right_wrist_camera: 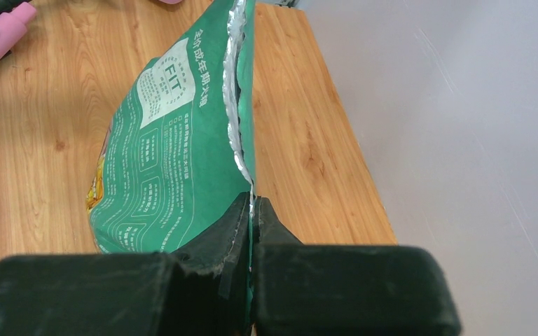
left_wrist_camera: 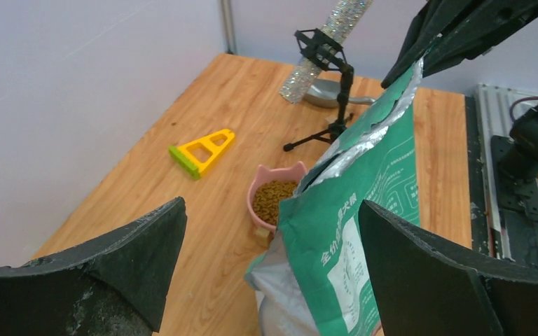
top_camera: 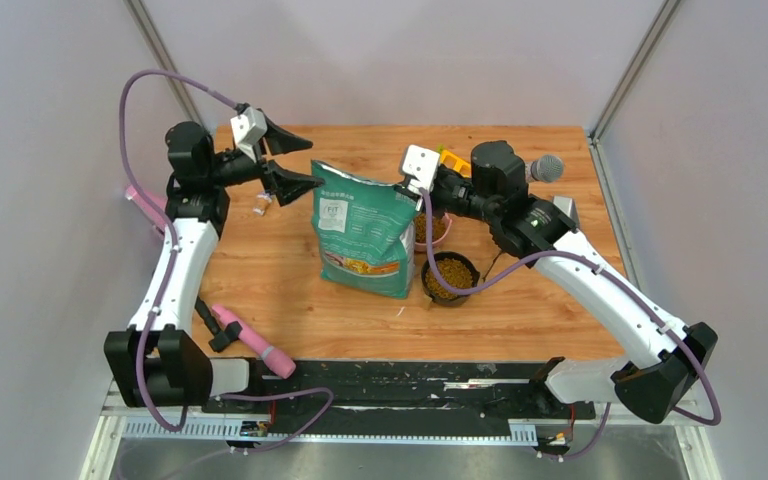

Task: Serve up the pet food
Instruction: Close the pet food bag at the center of the board.

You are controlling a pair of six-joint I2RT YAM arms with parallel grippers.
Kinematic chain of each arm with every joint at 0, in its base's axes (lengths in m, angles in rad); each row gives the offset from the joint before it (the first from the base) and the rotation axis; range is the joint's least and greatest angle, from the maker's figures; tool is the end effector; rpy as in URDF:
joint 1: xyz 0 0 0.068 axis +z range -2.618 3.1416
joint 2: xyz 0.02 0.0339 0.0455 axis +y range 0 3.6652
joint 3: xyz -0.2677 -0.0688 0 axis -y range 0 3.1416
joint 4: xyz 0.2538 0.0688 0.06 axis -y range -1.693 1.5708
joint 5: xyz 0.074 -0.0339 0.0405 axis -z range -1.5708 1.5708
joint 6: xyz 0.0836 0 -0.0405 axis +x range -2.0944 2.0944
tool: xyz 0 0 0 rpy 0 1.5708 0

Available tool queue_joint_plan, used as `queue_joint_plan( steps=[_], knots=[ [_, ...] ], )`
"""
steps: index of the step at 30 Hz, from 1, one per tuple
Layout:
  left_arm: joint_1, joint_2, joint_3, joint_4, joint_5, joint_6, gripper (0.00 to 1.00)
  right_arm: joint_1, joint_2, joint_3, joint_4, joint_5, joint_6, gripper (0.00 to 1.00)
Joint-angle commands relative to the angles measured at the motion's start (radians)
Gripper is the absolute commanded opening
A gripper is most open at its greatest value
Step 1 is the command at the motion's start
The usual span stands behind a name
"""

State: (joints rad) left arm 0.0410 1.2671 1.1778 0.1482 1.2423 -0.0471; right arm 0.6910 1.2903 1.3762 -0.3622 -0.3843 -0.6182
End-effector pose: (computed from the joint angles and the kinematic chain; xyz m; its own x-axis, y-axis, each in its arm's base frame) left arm 0.3019 -0.0668 0.4120 0.0149 -0.0146 -0.9998 0.9326 0.3608 0.0087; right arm 0.2415 0.2404 0.4110 0.3322 -0.4225 -0.8433 -0.8298 0.2941 -0.4742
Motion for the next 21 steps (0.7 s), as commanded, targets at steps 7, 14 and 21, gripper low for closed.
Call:
queue_joint_plan(
  steps=[7,14,21],
  knots=[
    [-0.03,0.125,0.073,0.157,0.13,-0.076,0.97,-0.004,-0.017,0.063,-0.008,0.004,0.006,0.0],
    [-0.103,0.152,0.077,0.275,0.154,-0.147,0.88,0.004,-0.015,0.07,-0.017,0.001,0.007,0.0],
    [-0.124,0.133,0.075,0.281,0.164,-0.125,0.3,0.007,-0.023,0.066,-0.019,0.004,0.011,0.0]
  ],
)
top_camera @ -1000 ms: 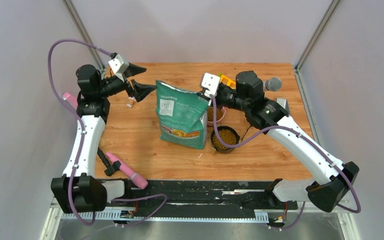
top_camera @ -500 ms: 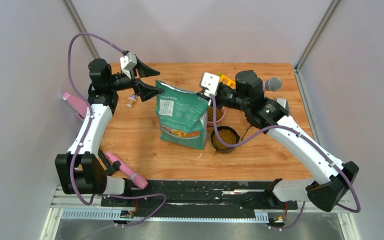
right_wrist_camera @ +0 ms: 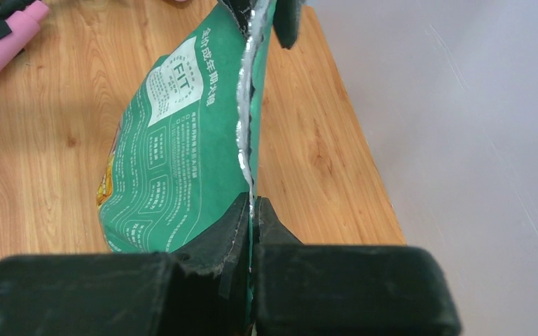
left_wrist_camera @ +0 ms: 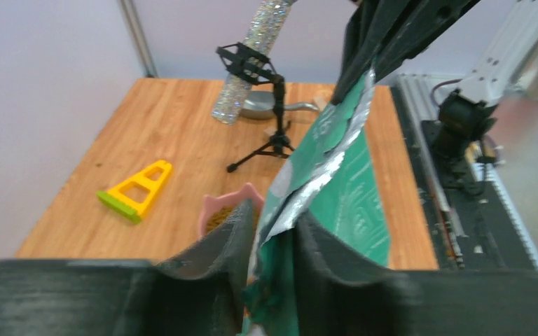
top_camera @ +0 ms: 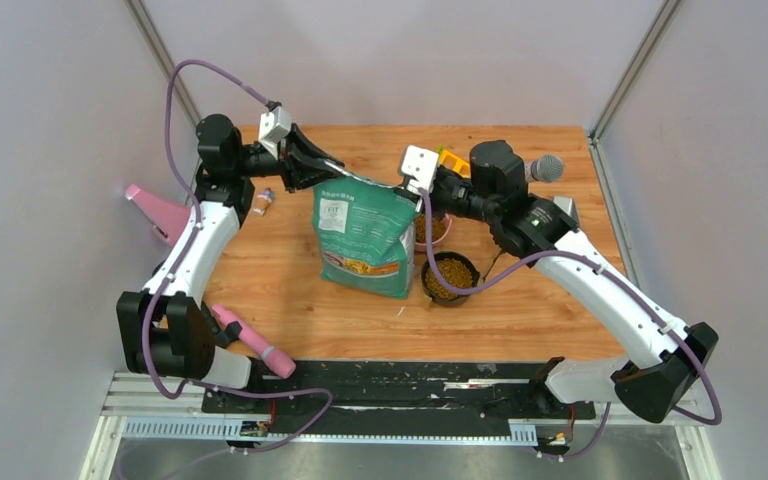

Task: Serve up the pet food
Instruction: Close the pet food bag at the center of the board.

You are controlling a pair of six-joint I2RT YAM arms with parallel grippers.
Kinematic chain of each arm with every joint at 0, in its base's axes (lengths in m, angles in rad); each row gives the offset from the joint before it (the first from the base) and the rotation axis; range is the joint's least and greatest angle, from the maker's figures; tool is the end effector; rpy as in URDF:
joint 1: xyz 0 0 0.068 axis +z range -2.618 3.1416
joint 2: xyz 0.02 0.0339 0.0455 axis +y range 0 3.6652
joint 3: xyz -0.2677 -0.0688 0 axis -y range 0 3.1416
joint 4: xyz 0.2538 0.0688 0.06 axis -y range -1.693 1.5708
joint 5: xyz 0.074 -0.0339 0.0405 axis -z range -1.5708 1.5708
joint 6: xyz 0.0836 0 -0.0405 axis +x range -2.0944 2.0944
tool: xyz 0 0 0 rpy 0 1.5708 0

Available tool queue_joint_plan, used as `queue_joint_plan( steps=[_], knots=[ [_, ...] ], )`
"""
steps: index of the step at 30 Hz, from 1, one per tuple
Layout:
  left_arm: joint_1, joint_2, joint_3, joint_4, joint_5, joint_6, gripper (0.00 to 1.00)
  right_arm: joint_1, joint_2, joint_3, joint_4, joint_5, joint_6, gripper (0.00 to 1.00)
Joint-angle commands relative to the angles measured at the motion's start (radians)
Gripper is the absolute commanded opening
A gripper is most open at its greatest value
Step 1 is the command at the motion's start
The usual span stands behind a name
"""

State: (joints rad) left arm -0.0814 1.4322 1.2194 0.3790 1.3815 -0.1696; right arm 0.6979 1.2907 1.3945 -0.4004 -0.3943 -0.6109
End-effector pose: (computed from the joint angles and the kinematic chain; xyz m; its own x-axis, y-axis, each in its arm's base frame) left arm 0.3245 -0.1089 0.3985 -0.0030 -0.0316 -0.9995 0.9945 0.1050 -0.0063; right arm 0.2374 0.2410 0.4126 0.3183 -0.4242 -0.8478 -0.8450 0.2783 -0.4566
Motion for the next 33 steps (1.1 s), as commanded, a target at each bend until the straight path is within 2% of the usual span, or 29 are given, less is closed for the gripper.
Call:
queue_joint_plan(
  steps=[1,2,3,6,12,13,16,17,20,24,28,33],
  knots=[
    [-0.001,-0.035,0.031,0.049,0.025,-0.001,0.18,0.0,-0.024,0.046,0.02,0.019,0.003,0.0],
    [0.0,-0.041,0.03,0.028,0.022,0.02,0.03,0.0,-0.025,0.045,0.02,0.024,0.004,0.0],
    [0.001,-0.045,0.03,-0.017,0.018,0.039,0.01,0.0,-0.024,0.044,0.021,0.032,0.008,0.0],
    [0.002,-0.06,0.035,-0.108,0.005,0.132,0.0,0.0,-0.024,0.047,0.024,0.086,0.028,0.0],
    [0.002,-0.108,0.013,-0.163,0.001,0.166,0.0,-0.001,-0.03,0.051,0.042,0.21,0.091,0.0],
    [0.001,-0.118,0.003,-0.176,-0.001,0.167,0.0,-0.003,-0.029,0.053,0.042,0.216,0.101,0.03],
    [0.001,-0.174,-0.006,-0.257,-0.011,0.277,0.0,-0.01,-0.023,0.047,0.023,0.189,0.096,0.22],
    [0.002,-0.199,-0.004,-0.336,-0.018,0.314,0.0,-0.021,-0.019,0.041,0.007,0.153,0.083,0.29],
    [0.001,-0.243,-0.01,-0.44,-0.029,0.422,0.0,-0.074,-0.013,0.03,-0.02,-0.004,0.07,0.36],
    [0.002,-0.304,-0.031,-0.503,-0.041,0.484,0.0,-0.193,-0.007,0.055,-0.023,-0.241,0.129,0.37],
    [0.002,-0.343,-0.06,-0.517,-0.052,0.516,0.0,-0.251,-0.026,0.032,-0.03,-0.521,0.043,0.36],
    [0.002,-0.352,-0.06,-0.527,-0.05,0.522,0.0,-0.255,0.01,0.056,-0.036,-0.663,0.018,0.37]
  ],
)
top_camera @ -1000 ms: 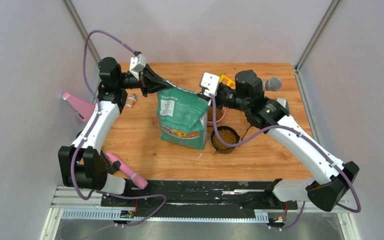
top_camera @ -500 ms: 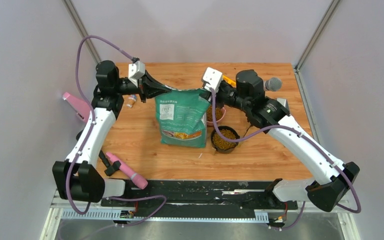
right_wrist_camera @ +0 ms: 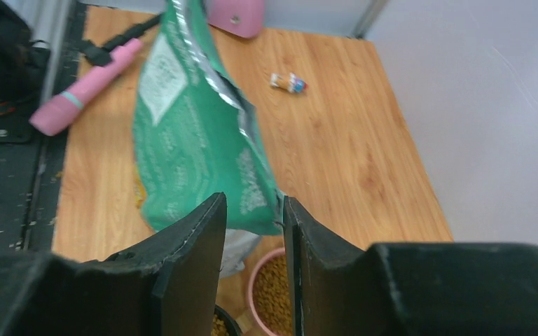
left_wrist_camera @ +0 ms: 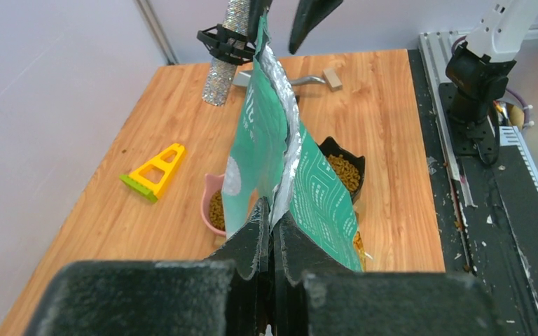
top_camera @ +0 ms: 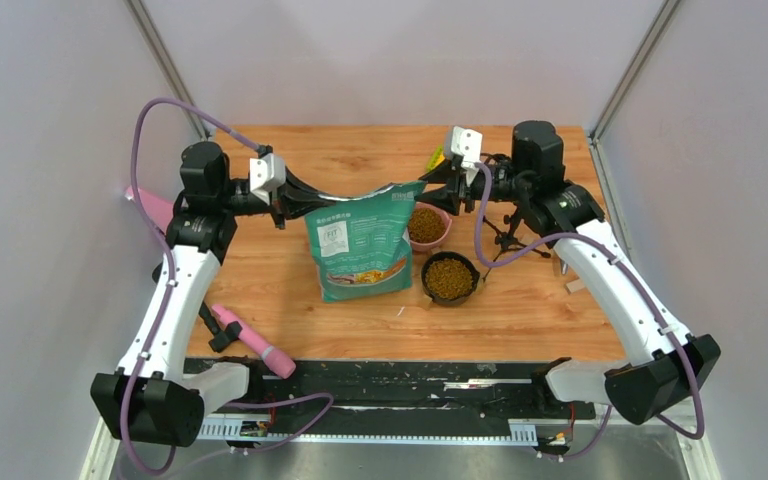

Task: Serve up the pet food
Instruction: Close the pet food bag at the center of the board.

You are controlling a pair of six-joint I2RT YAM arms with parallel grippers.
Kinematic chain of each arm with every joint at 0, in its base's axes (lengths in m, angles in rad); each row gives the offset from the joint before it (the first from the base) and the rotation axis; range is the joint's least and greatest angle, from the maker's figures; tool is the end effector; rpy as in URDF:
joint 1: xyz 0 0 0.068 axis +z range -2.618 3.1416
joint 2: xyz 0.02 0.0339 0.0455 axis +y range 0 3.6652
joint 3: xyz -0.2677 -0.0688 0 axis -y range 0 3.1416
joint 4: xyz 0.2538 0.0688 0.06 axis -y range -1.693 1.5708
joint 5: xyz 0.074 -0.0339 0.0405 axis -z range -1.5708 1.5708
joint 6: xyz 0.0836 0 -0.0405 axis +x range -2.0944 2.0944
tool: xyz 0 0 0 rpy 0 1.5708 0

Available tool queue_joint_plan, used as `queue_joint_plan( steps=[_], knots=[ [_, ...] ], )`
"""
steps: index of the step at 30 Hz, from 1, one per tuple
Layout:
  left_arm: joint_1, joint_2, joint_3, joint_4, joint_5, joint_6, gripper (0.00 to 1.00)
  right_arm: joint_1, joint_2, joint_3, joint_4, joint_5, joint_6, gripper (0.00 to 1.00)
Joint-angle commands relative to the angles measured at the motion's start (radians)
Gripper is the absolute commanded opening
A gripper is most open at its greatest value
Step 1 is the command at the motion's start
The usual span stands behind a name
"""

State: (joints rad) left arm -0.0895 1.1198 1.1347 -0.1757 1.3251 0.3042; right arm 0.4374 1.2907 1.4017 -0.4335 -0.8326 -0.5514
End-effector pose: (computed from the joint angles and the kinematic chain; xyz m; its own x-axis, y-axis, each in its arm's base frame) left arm 0.2411 -0.1030 0.4031 0.1400 0.0606 -0.9883 0.9783 0.1452 0.1475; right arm 0.2593 0.1895 0.4172 0.2377 -0.2780 -0.9307 -0.9345 0.1958 -0.2972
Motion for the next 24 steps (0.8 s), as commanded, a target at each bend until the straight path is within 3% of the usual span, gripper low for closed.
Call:
queue_joint_plan(
  steps=[1,8,15,17,20,24],
  knots=[
    [0.01,-0.041,0.026,0.022,0.007,0.05,0.0,0.005,0.024,0.06,-0.003,-0.241,-0.038,0.37],
    [0.01,-0.064,0.022,0.012,0.006,0.061,0.0,0.006,0.107,0.114,-0.004,-0.312,-0.019,0.32],
    [0.01,-0.092,0.02,0.011,0.01,0.062,0.0,0.006,0.114,0.083,-0.018,-0.277,-0.088,0.32],
    [0.009,-0.097,0.022,0.012,0.01,0.061,0.0,0.005,0.121,0.086,-0.019,-0.272,-0.093,0.23],
    [0.01,-0.103,0.021,0.014,0.003,0.057,0.0,0.006,0.135,0.1,-0.021,-0.28,-0.09,0.01],
    [0.01,-0.103,0.031,0.031,-0.041,0.01,0.0,0.006,0.138,0.115,-0.023,-0.271,-0.082,0.0]
  ],
)
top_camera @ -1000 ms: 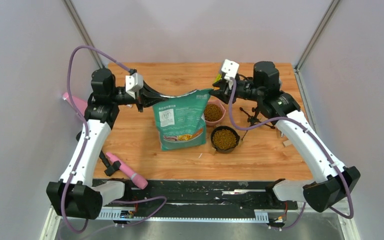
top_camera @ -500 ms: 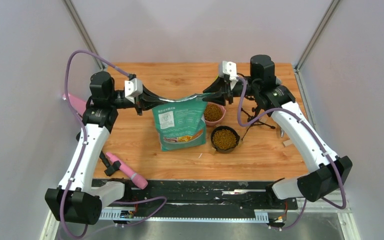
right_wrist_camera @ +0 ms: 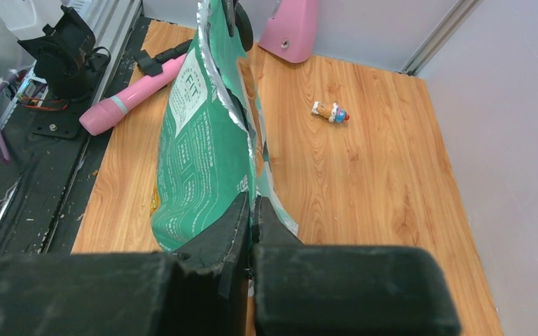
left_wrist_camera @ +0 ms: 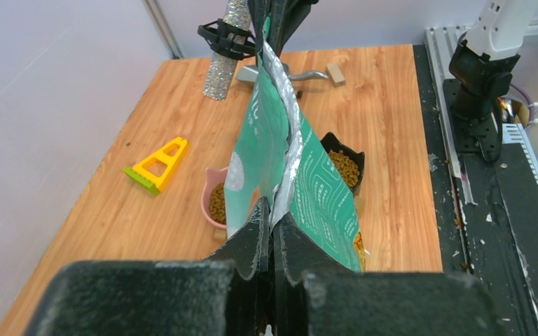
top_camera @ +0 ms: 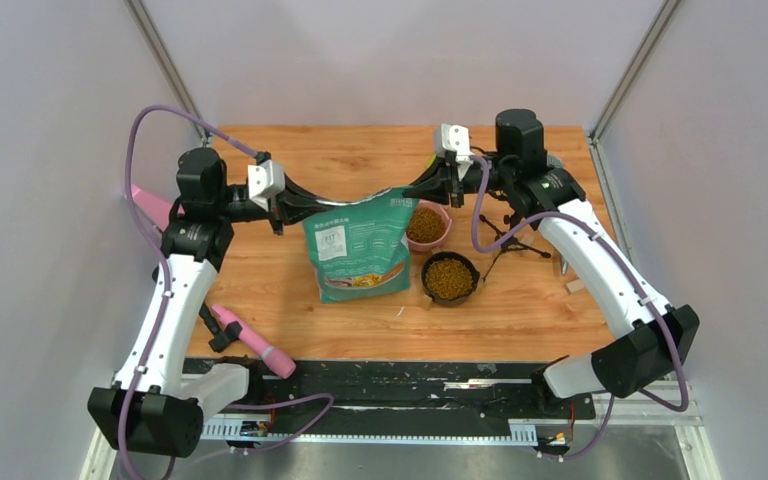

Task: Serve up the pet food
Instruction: Close the pet food bag at the center of the board, then reset both arms

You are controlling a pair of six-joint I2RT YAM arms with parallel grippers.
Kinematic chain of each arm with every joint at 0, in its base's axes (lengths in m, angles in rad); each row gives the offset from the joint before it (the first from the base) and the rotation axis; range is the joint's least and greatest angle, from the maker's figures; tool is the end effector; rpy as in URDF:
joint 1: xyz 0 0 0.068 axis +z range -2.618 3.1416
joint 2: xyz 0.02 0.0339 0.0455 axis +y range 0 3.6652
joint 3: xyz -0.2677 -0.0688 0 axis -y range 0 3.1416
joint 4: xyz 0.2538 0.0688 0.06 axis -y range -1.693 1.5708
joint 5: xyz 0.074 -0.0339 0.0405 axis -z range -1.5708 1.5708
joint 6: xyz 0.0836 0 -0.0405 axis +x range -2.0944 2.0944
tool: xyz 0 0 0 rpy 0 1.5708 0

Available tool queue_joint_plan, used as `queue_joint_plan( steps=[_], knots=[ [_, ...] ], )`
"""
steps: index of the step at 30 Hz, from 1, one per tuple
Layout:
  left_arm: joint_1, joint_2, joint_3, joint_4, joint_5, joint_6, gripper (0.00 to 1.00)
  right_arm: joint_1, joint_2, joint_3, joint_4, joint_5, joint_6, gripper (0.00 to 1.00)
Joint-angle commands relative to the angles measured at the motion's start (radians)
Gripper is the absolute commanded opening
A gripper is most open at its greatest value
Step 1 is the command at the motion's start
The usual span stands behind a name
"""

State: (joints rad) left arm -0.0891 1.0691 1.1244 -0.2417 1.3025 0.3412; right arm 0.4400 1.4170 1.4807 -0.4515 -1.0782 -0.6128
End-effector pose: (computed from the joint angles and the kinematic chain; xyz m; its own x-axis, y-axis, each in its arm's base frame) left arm 0.2277 -0.1013 0.4043 0.1497 0.0757 -0.9858 0.9734 0.1638 0.1604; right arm 0.2704 0.2087 0.4111 0.2604 -0.1780 -0.9489 -0.9653 -0.0268 -0.2599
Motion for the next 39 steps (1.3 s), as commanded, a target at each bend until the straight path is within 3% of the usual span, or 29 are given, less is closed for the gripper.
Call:
queue_joint_plan(
  steps=[1,6,7,8,9,10,11,12,15,21,28,31,35,39],
  knots=[
    [0.009,-0.054,0.044,0.1,-0.04,-0.034,0.0,0.003,0.012,0.042,-0.005,-0.022,-0.016,0.0],
    [0.009,-0.083,0.034,0.136,-0.133,-0.126,0.0,0.003,0.005,0.057,0.007,0.031,0.043,0.02],
    [0.009,-0.089,0.027,0.155,-0.147,-0.143,0.16,0.003,0.004,0.061,0.008,0.051,0.062,0.16],
    [0.009,-0.104,0.023,0.166,-0.167,-0.176,0.33,0.003,0.002,0.061,0.009,0.072,0.078,0.37],
    [0.009,-0.123,0.01,0.187,-0.175,-0.203,0.76,0.003,-0.003,0.062,0.012,0.088,0.099,0.62],
    [0.009,-0.134,-0.005,0.201,-0.193,-0.216,0.88,0.003,-0.007,0.062,0.013,0.103,0.12,0.85],
    [0.009,-0.157,-0.012,0.225,-0.209,-0.254,0.97,0.003,-0.015,0.061,0.013,0.118,0.139,0.97],
    [0.009,-0.171,-0.025,0.246,-0.255,-0.281,0.98,0.003,-0.025,0.058,0.014,0.131,0.163,1.0],
    [0.009,-0.24,-0.033,0.29,-0.376,-0.408,1.0,0.003,-0.074,0.044,0.024,0.16,0.196,1.0],
    [0.009,-0.343,0.031,0.205,-0.668,-0.56,1.0,0.003,-0.217,-0.012,0.054,0.314,0.273,1.0],
    [0.009,-0.299,0.201,-0.087,-1.065,-0.744,1.0,-0.028,-0.303,0.043,0.086,0.879,0.552,1.0],
    [0.009,-0.229,0.25,-0.212,-1.301,-0.764,1.0,-0.149,-0.272,0.096,0.047,1.025,0.69,1.0],
    [0.009,-0.073,0.287,-0.339,-1.562,-0.783,1.0,-0.408,-0.246,0.092,-0.004,1.05,0.834,1.0],
    [0.01,0.066,0.281,-0.411,-1.66,-0.818,1.0,-0.693,-0.25,0.039,-0.016,0.967,0.963,1.0]
  ],
)
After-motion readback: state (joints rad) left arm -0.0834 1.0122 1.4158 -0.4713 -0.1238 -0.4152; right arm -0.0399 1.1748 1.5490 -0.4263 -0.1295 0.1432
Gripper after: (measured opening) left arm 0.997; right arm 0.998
